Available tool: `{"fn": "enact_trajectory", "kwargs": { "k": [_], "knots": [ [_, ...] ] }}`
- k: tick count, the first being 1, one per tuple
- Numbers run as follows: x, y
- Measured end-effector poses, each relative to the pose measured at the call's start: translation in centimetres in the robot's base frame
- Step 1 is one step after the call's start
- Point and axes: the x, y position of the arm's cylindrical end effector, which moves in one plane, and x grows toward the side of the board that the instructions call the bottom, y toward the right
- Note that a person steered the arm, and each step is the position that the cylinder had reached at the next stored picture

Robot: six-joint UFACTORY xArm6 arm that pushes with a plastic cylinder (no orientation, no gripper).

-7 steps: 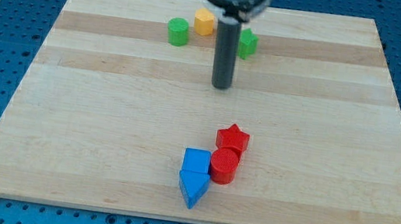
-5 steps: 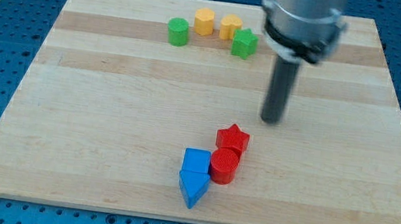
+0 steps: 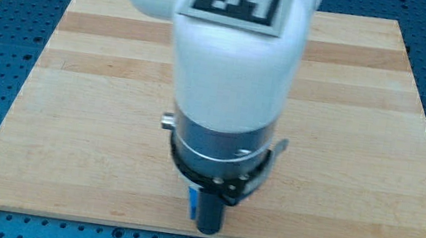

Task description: Place the blue triangle top left to the blue cube

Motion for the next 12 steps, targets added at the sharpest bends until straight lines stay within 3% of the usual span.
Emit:
{"fn": "enact_trajectory", "kwargs": {
  "k": [2,3,5,6,7,8,9,11,12],
  "knots": [
    [-16.0,-4.4],
    [-20.6,-5.1],
    [-18.3,-16.9],
    [-15.4,-17.3],
    [-8.8,-17.3],
    [-7.4,-17.2],
    [-0.9,-11.2],
    [-3.2,-7.0],
    [-7.4,-6.6]
  ]
}}
